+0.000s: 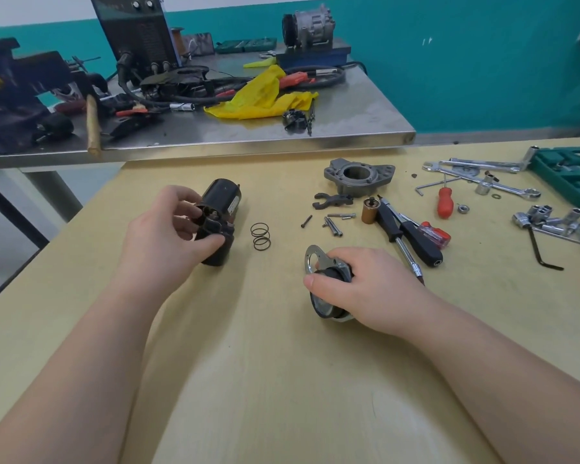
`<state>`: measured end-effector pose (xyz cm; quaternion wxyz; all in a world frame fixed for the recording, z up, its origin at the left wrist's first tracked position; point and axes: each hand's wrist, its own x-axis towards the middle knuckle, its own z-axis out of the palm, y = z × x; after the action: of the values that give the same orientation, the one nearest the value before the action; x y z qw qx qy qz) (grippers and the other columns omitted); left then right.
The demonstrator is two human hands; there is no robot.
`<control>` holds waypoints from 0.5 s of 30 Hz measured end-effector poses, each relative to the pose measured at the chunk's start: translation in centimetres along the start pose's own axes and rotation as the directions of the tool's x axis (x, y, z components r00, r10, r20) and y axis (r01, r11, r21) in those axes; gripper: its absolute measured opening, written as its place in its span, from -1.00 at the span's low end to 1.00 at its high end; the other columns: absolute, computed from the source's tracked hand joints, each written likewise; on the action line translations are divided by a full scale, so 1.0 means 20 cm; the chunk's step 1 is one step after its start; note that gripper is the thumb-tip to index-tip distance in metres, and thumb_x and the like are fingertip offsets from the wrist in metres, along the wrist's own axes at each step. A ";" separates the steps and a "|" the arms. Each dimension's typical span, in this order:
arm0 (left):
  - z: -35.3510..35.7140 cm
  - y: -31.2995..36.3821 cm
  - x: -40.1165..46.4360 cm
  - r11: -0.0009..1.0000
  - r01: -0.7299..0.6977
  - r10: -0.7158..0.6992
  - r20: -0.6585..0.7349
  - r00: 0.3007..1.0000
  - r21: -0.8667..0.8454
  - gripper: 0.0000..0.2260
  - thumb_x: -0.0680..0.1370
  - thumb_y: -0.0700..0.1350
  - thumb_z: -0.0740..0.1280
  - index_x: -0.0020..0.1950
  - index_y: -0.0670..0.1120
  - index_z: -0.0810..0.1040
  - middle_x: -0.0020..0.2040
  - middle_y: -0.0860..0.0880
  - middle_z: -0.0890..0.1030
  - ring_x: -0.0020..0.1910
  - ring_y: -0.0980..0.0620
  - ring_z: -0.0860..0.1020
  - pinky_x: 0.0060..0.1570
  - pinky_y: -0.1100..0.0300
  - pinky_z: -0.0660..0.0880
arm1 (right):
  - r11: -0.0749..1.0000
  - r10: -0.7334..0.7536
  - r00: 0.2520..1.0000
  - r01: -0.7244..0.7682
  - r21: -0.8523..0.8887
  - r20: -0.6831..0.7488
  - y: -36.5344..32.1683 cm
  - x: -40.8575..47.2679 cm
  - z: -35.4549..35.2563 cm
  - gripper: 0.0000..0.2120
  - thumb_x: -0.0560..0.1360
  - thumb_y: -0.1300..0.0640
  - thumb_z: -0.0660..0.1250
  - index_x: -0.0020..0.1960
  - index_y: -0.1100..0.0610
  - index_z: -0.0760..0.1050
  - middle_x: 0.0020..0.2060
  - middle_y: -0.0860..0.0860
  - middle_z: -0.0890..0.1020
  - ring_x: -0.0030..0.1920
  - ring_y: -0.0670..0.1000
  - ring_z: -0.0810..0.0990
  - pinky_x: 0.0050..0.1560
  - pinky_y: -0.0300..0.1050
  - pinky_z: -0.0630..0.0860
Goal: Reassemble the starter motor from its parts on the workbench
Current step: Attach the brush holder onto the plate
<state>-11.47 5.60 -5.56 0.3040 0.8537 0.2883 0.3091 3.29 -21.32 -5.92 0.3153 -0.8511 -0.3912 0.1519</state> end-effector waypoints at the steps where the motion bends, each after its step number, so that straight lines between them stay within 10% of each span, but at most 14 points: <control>1: 0.01 0.01 -0.01 0.999 -0.004 0.002 0.054 0.999 0.037 -0.49 0.37 -0.04 0.68 0.14 0.33 0.51 0.00 0.29 0.65 -0.05 0.26 0.62 -0.08 0.24 0.54 | 1.000 -0.001 1.000 0.001 0.002 -0.002 0.00 0.00 0.00 -0.47 0.36 -0.50 0.21 -0.22 -0.01 0.42 -0.41 -0.16 0.51 -0.39 -0.11 0.44 -0.31 -0.06 0.37; 15: 0.02 0.01 -0.02 0.994 0.091 -0.094 0.062 0.994 0.053 -0.33 0.40 -0.12 0.64 0.38 0.27 0.43 0.17 0.12 0.54 0.07 0.23 0.54 -0.10 0.29 0.41 | 0.999 -0.012 0.999 0.014 0.030 -0.052 -0.02 -0.02 0.02 -0.37 0.35 -0.55 0.19 -0.23 0.06 0.45 -0.38 -0.13 0.51 -0.34 -0.10 0.47 -0.32 -0.08 0.34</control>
<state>-11.37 5.03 -5.92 0.3058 0.8563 0.3253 0.2597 2.70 -21.29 -5.94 0.3392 -0.8473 -0.3862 0.1339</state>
